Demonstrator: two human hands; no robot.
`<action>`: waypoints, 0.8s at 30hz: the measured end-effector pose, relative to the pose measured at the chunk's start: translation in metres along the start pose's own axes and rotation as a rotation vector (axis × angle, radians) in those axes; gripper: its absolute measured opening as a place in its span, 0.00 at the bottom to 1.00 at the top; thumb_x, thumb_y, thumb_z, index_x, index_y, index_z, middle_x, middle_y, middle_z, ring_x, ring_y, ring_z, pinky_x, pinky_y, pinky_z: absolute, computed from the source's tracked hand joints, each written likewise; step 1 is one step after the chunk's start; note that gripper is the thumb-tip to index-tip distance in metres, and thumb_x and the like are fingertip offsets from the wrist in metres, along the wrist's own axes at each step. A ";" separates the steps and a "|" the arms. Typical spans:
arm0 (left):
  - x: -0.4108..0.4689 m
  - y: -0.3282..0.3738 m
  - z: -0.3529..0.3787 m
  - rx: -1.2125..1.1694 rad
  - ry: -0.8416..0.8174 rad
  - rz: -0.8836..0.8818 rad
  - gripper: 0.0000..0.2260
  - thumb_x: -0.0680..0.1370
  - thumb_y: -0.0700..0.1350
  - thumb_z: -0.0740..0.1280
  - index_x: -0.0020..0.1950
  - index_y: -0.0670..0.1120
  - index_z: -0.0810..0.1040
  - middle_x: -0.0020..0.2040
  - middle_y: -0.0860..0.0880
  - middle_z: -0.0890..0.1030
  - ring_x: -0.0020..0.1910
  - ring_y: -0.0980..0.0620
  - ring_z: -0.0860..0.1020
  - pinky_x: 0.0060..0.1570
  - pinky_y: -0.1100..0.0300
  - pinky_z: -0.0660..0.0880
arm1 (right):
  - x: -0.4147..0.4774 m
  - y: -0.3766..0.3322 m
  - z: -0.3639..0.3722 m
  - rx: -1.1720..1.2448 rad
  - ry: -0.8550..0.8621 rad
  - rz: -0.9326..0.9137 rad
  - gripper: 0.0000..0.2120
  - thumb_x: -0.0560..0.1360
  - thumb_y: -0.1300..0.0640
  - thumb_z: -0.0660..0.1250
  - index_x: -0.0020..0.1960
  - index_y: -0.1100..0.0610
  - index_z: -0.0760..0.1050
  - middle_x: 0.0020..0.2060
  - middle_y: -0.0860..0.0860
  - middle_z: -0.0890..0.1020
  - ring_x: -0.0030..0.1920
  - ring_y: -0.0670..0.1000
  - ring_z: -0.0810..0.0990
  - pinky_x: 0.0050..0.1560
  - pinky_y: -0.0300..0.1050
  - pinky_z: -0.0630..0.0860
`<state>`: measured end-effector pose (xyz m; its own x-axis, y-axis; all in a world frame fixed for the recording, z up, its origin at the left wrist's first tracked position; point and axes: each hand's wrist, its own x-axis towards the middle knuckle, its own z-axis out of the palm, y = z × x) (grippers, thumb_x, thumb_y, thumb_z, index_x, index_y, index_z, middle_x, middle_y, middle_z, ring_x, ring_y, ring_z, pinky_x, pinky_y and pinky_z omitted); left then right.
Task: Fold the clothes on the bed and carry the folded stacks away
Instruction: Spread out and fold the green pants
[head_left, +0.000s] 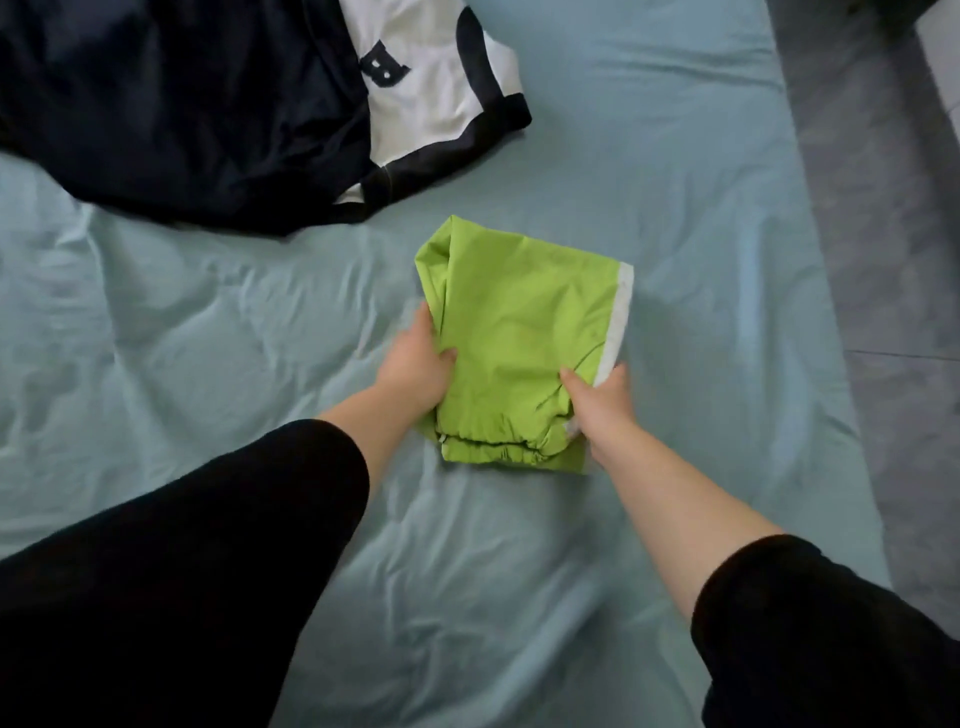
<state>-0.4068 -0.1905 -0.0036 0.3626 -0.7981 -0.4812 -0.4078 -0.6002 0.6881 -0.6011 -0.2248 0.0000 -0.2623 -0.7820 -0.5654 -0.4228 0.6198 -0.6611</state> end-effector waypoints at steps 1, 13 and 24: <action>0.003 -0.004 0.006 0.043 -0.039 -0.071 0.35 0.80 0.47 0.64 0.79 0.50 0.46 0.74 0.41 0.64 0.70 0.39 0.67 0.67 0.47 0.65 | 0.007 0.006 -0.001 -0.228 0.031 0.009 0.37 0.74 0.49 0.71 0.75 0.58 0.56 0.69 0.59 0.69 0.67 0.59 0.70 0.57 0.39 0.75; -0.001 -0.050 0.002 0.586 -0.405 0.232 0.40 0.72 0.71 0.59 0.76 0.65 0.39 0.80 0.48 0.47 0.78 0.46 0.40 0.73 0.43 0.43 | -0.008 0.000 0.056 -1.039 -0.309 -0.380 0.31 0.80 0.44 0.55 0.78 0.48 0.46 0.78 0.51 0.40 0.78 0.51 0.39 0.75 0.55 0.40; 0.054 -0.176 -0.212 0.681 -0.034 -0.186 0.48 0.66 0.71 0.66 0.76 0.65 0.41 0.79 0.50 0.37 0.77 0.42 0.36 0.69 0.31 0.41 | -0.079 -0.098 0.244 -0.598 -0.372 -0.569 0.23 0.79 0.58 0.60 0.73 0.57 0.65 0.77 0.52 0.59 0.77 0.50 0.54 0.76 0.48 0.50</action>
<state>-0.1380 -0.1167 -0.0357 0.4551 -0.6739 -0.5819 -0.7796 -0.6173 0.1052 -0.3275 -0.2081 -0.0110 0.3773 -0.8239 -0.4230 -0.8103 -0.0725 -0.5816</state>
